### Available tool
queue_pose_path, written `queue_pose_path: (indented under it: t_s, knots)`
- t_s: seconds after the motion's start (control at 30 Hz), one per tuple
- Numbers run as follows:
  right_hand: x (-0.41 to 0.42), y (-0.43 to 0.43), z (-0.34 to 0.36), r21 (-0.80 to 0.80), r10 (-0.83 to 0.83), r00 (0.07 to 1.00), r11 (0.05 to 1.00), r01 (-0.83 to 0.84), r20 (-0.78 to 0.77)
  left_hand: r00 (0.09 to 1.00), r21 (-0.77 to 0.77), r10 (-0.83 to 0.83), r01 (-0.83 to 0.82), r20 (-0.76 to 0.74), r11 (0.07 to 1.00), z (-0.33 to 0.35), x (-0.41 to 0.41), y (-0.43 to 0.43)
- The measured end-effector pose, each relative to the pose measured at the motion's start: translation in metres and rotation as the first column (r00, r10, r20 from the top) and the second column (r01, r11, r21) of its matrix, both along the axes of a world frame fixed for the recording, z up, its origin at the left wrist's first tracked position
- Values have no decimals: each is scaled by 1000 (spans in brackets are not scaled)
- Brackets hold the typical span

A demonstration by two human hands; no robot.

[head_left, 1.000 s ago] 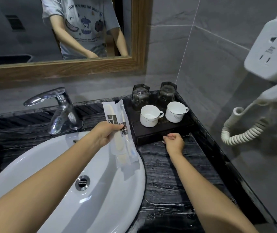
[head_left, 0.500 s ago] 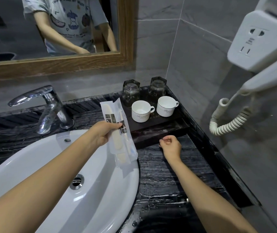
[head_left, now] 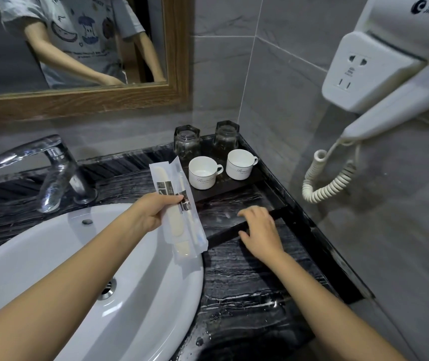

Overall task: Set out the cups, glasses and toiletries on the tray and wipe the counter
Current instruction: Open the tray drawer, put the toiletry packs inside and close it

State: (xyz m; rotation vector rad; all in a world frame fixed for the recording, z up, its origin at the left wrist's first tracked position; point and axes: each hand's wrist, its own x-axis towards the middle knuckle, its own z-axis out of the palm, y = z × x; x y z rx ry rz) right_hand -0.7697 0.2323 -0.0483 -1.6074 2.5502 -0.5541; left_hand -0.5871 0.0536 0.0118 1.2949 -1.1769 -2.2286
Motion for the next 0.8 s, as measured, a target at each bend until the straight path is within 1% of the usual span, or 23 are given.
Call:
queue_pose_path:
  t_s: [0.07, 0.1, 0.23, 0.33, 0.5, 0.63, 0.67, 0.7, 0.73, 0.77, 0.8]
  knots:
    - [-3, -4, 2, 104, 107, 992, 988, -114, 68, 1000, -1, -8, 8, -9, 1000, 2, -1, 4]
    - [-4, -4, 2, 112, 128, 988, 984, -137, 86, 1000, 0, -13, 13, -13, 1000, 3, -1, 7]
    - [-5, 6, 0, 31, 127, 987, 991, -130, 102, 999, 2, -30, 30, -23, 1000, 2, -1, 15]
    - [-3, 20, -1, 34, 121, 985, 991, -126, 121, 999, 6, -37, 37, -19, 999, -1, -3, 20]
    - [-1, 44, 3, 64, 123, 979, 989, -135, 162, 998, 20, -64, 64, -21, 998, -4, -10, 31]
    - [-2, 52, 11, 174, 127, 971, 971, -163, 204, 996, 24, -84, 84, -22, 996, -4, -19, 39]
    - [-2, 51, 13, 176, 118, 968, 971, -159, 223, 996, 24, -86, 87, -25, 996, -4, -21, 41]
    - [0, 50, 18, 142, 94, 961, 981, -134, 259, 996, 27, -88, 89, -28, 996, -4, -22, 43]
    - [4, 46, 23, 71, 56, 944, 994, -83, 324, 996, 30, -89, 90, -33, 996, -5, -24, 44]
    - [11, 39, 29, -18, 17, 904, 1000, -11, 427, 995, 33, -89, 90, -36, 995, -5, -25, 46]
    - [18, 30, 35, -86, -11, 837, 994, 70, 547, 996, 35, -86, 87, -36, 996, -6, -27, 48]
